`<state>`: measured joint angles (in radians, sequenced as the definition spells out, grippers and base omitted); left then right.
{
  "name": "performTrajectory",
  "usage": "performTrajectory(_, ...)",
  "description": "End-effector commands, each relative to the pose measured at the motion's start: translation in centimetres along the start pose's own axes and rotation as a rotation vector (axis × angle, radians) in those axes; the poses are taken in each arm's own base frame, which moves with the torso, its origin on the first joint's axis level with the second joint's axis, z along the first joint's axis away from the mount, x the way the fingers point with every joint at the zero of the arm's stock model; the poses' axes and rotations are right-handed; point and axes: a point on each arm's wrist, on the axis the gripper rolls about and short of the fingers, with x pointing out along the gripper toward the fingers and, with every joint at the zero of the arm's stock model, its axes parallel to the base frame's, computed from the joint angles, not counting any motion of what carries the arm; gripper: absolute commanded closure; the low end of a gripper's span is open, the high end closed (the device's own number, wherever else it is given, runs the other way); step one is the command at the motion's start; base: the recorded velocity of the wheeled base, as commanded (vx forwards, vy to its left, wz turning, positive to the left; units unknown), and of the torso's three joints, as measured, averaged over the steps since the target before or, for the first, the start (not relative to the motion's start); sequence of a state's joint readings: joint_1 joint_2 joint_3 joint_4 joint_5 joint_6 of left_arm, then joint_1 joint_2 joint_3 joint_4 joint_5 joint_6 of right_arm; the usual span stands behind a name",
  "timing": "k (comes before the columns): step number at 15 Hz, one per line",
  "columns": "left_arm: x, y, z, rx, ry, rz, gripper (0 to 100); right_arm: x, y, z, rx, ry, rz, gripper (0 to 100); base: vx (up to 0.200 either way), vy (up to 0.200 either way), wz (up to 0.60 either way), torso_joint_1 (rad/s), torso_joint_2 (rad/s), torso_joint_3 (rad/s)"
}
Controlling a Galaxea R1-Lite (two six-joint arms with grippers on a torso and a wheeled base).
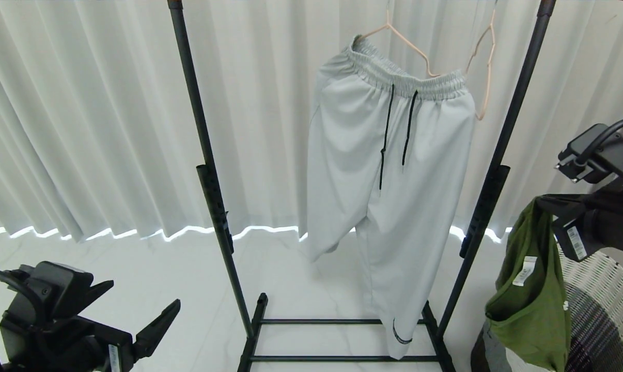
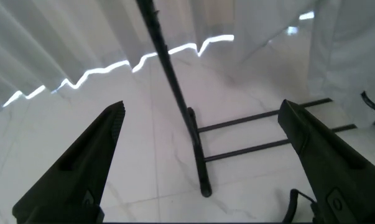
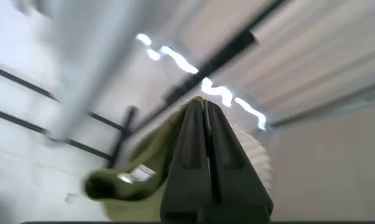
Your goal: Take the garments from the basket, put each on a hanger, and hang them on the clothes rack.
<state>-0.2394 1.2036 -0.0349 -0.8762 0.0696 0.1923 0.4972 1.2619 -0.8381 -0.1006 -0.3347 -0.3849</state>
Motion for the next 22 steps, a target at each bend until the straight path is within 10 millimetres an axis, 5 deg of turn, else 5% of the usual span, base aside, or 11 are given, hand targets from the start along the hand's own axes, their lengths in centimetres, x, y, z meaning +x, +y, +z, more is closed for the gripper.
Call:
performTrajectory(1,0.3,-0.7,0.0,0.013,0.009,-0.056,0,0.5,2.3,0.7,0.060,-0.023,0.131,100,0.000,0.000,0.00,0.000,0.00,0.000)
performTrajectory(5,-0.2,-2.5,-0.3,0.030,0.004,-0.184,0,0.9,3.7,2.7,0.141,-0.086,0.271,100,0.000,0.000,0.00,0.000,0.00,0.000)
performTrajectory(9,1.1,-4.2,2.7,0.004,-0.076,-0.286,0,0.2,3.8,3.9,0.210,-0.140,0.342,100,0.000,0.000,0.00,0.000,0.00,0.000)
performTrajectory(13,3.2,-9.4,6.4,-0.182,-0.088,-0.502,0,-0.5,3.7,3.9,0.247,-0.151,0.356,100,0.000,0.000,0.00,0.000,0.00,0.000)
performTrajectory(22,10.1,-19.1,7.4,-0.130,-0.065,-0.640,0,-4.4,2.9,3.7,0.380,-0.244,0.565,100,0.000,0.000,0.00,0.000,0.00,0.000)
